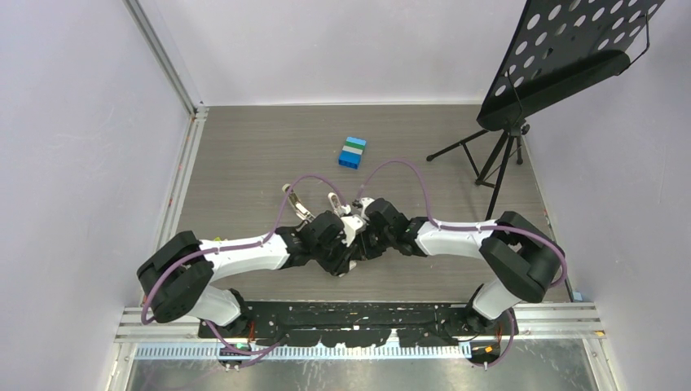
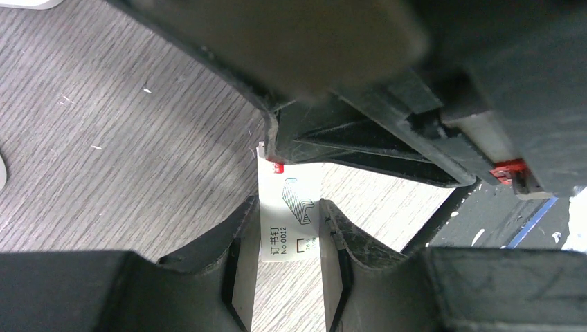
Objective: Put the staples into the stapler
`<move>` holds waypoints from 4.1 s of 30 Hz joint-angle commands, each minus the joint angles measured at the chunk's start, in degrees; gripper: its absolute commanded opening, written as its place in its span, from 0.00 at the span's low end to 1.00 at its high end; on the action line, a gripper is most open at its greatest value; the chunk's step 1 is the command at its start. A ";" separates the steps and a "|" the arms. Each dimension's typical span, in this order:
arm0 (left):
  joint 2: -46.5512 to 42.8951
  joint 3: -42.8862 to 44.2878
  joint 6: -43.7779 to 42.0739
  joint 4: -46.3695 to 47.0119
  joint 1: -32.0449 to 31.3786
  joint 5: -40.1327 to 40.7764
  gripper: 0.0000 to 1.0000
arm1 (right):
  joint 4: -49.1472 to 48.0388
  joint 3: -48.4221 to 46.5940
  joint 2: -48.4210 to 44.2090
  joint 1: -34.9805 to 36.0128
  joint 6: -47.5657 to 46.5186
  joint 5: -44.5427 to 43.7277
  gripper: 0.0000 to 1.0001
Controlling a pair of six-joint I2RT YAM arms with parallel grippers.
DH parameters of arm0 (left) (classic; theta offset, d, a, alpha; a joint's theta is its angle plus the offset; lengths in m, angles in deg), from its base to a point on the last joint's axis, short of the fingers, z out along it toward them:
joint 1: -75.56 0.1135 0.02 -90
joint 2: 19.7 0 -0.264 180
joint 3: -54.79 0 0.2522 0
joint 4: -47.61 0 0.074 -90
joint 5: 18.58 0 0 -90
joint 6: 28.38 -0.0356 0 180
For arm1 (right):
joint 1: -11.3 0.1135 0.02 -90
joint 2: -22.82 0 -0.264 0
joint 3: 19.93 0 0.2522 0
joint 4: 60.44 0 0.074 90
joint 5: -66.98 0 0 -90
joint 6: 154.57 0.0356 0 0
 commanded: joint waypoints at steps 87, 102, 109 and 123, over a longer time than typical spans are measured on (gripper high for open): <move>-10.36 -18.53 61.85 22.62 -0.32 18.50 0.39 | 11.06 -2.62 -8.89 8.16 3.68 -30.99 0.13; -6.88 -18.99 63.74 26.23 -0.32 17.13 0.28 | 9.50 -2.67 -5.76 8.12 4.66 -30.21 0.26; -6.18 -19.41 64.38 27.58 -0.32 16.99 0.25 | 9.13 -2.90 -3.95 8.16 4.66 -29.29 0.26; -6.99 -20.61 64.90 28.44 -0.32 17.60 0.10 | 8.38 -2.96 -2.40 8.16 4.75 -27.89 0.23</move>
